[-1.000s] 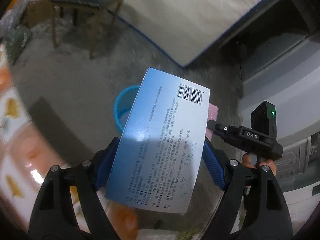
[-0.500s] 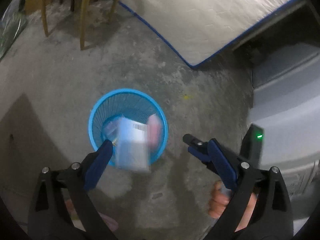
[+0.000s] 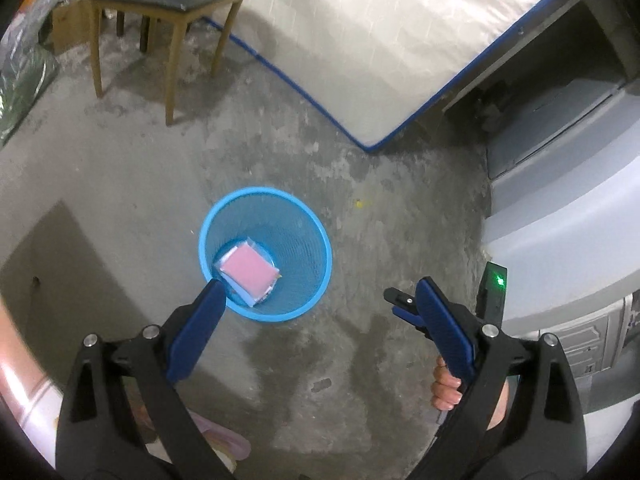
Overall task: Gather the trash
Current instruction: 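Return both tools to the table clutter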
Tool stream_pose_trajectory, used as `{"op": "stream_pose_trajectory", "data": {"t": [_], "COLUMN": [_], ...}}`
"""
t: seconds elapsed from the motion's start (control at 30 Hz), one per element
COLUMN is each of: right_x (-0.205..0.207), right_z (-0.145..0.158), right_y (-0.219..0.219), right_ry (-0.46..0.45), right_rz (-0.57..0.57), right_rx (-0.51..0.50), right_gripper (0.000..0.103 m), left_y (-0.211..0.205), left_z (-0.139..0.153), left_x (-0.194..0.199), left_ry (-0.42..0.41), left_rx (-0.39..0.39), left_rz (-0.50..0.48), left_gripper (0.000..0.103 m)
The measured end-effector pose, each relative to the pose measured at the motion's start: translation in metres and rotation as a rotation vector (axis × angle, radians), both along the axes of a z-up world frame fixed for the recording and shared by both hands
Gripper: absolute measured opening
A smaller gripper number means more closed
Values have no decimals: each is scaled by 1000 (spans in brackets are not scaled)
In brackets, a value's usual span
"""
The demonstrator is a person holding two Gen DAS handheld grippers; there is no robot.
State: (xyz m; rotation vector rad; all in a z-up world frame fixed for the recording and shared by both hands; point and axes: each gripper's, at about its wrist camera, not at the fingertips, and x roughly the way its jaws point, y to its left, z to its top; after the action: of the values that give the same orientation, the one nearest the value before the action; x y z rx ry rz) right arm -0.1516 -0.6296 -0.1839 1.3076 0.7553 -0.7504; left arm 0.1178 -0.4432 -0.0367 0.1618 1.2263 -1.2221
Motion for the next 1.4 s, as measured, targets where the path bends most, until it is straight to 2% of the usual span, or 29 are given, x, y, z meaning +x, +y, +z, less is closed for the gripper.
{"op": "stream_pose_trajectory", "data": {"t": [0.2, 0.4, 0.53, 0.67, 0.77, 1.03, 1.23, 1.4], "right_x": [19, 60, 95, 128, 155, 224, 267, 295], "right_z": [59, 100, 121, 136, 155, 216, 244, 258], "right_y": [26, 56, 81, 110, 140, 238, 306, 356], "right_ry": [-47, -112, -141, -166, -189, -293, -360, -394], "right_rz": [157, 337, 454, 552, 645, 925, 1096, 1219], "right_rx": [-130, -185, -220, -225, -254, -349, -371, -383], "right_gripper": [65, 65, 65, 65, 65, 65, 65, 66], "left_y": [60, 156, 230, 301, 355, 484, 551, 583], "left_z": [37, 91, 123, 147, 160, 167, 154, 136], "left_x": [6, 19, 23, 26, 33, 61, 107, 164], "left_ry": [-38, -83, -154, -234, -280, -296, -230, -203], "left_rx": [-26, -109, -147, -156, -142, -176, -193, -168], "left_rz": [25, 96, 151, 209, 292, 544, 738, 825], "left_gripper": [92, 92, 92, 92, 92, 92, 92, 92]}}
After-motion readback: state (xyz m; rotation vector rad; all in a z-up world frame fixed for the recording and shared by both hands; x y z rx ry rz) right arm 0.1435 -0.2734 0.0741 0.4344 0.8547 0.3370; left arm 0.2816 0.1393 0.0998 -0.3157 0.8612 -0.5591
